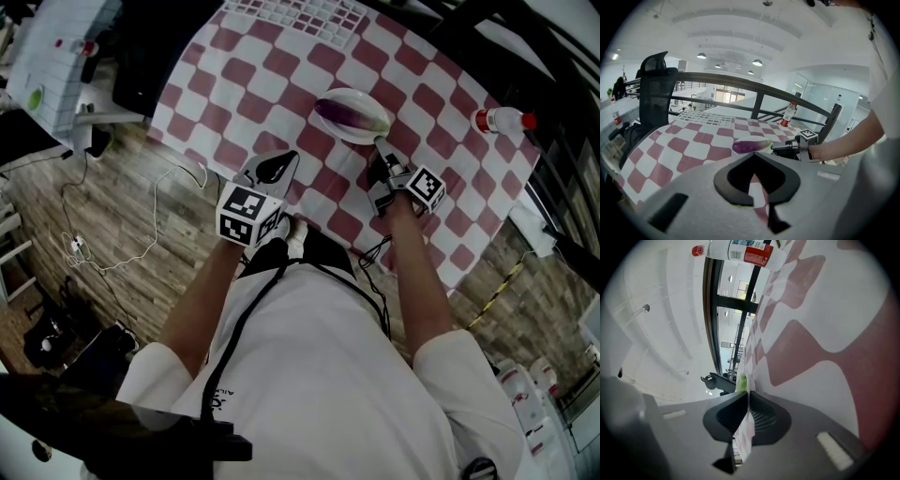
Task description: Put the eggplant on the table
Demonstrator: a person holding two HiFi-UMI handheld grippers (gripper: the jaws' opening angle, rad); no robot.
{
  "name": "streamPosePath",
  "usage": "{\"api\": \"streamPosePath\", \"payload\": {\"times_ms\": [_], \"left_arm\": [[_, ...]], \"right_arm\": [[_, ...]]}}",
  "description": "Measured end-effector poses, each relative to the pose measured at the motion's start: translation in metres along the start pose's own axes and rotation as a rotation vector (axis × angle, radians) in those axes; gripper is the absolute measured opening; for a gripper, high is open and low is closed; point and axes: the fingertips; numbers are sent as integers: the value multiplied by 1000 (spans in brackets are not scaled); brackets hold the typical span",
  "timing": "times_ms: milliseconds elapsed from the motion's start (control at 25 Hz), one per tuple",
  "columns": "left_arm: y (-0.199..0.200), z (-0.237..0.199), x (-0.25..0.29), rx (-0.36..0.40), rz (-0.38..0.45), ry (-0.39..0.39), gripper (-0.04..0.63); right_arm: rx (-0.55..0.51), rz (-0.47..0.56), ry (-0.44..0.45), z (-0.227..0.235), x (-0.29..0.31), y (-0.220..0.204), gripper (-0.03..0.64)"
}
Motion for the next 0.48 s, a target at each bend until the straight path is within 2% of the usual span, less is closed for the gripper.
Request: {"api": "streamPosePath", "payload": {"times_ms": [480], "left_arm": [[3,8,-7,0,18,2,2]], "right_arm": [[25,10,-118,10,-1,-1,21]]}}
Point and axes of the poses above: the fingertips, and each gripper's own axes: x forward along the fingers, z to its right, y out of its top, and after that the axes turned 7 degrees about -x, right-handed
